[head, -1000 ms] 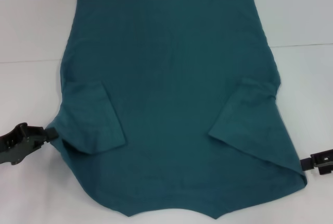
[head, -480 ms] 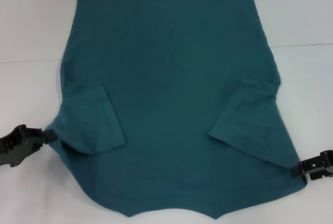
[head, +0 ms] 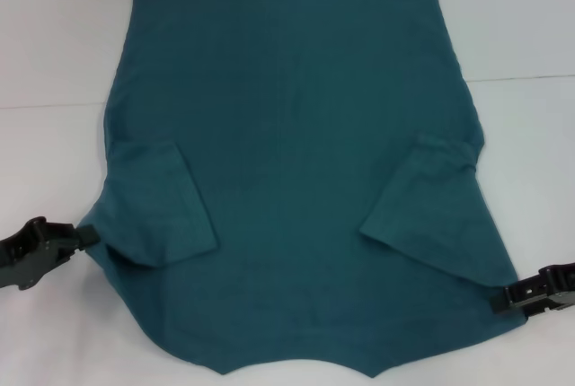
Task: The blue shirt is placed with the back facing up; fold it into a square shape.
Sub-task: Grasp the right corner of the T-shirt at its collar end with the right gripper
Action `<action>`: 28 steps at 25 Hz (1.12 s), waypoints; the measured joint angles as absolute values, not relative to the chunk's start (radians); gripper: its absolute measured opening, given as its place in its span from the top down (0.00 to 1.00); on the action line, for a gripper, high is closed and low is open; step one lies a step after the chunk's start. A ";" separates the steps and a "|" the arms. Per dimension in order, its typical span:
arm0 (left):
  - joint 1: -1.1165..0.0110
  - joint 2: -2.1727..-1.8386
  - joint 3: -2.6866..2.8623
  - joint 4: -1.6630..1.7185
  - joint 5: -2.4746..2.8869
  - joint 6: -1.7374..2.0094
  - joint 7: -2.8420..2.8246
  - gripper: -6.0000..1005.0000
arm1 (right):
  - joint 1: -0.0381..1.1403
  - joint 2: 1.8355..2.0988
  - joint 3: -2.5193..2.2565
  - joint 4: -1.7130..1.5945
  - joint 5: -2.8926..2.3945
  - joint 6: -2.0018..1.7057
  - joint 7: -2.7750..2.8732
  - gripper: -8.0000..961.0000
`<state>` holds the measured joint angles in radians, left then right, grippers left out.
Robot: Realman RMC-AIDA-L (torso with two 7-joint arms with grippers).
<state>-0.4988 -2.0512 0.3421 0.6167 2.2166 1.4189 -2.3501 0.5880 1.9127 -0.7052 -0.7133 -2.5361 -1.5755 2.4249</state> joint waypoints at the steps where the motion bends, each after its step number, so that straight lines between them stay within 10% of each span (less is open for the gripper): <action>1: -0.498 -2.052 0.342 0.617 2.217 1.419 -2.350 0.99 | 0.591 1.916 -0.707 -0.713 -2.537 -1.575 2.424 0.25; 21: -0.499 -2.054 0.333 0.617 2.217 1.422 -2.352 0.99 | 0.641 1.934 -0.711 -0.691 -2.545 -1.583 2.422 0.25; 28: -0.502 -2.054 0.338 0.617 2.217 1.427 -2.352 0.99 | 0.640 1.927 -0.712 -0.689 -2.546 -1.589 2.425 0.55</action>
